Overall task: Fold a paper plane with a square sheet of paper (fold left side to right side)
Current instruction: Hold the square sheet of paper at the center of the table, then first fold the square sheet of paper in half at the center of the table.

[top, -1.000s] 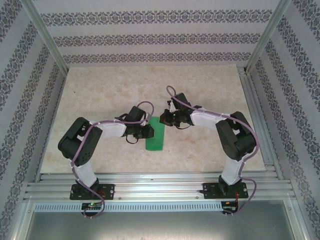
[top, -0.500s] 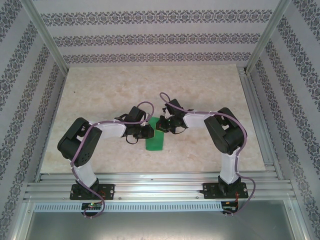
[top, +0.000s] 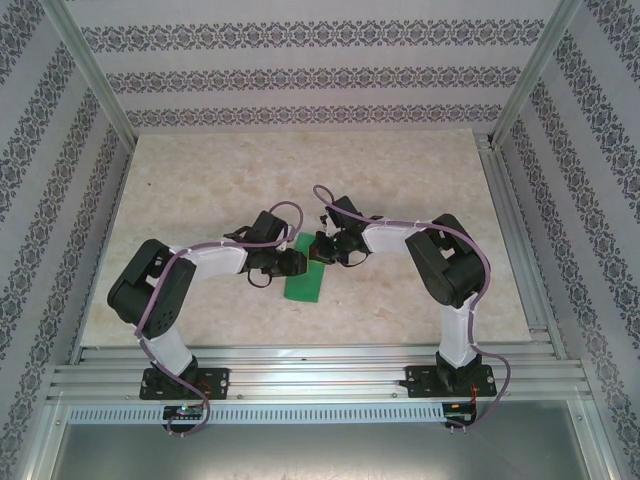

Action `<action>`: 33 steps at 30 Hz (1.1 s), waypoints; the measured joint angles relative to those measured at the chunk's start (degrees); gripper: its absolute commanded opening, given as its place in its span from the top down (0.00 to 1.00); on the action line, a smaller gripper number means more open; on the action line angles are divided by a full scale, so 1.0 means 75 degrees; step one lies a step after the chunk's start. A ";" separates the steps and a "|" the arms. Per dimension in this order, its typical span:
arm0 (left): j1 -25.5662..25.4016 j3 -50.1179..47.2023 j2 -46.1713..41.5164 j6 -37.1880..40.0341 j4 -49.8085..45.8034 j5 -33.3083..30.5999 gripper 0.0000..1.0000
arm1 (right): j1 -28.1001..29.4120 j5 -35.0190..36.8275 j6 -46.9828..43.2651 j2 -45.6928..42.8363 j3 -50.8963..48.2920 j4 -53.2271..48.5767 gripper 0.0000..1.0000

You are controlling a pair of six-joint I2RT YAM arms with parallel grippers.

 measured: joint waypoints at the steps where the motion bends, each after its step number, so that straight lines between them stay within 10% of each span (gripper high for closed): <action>1: 0.0085 0.0000 -0.0044 -0.0015 -0.0035 0.0017 0.68 | 0.0000 0.0003 -0.0009 0.0000 0.0000 -0.0003 1.00; 33: 0.0417 -0.1040 -0.0137 -0.0184 0.0854 0.1489 0.86 | 0.0038 0.0201 -0.0154 0.0023 0.0204 -0.0385 1.00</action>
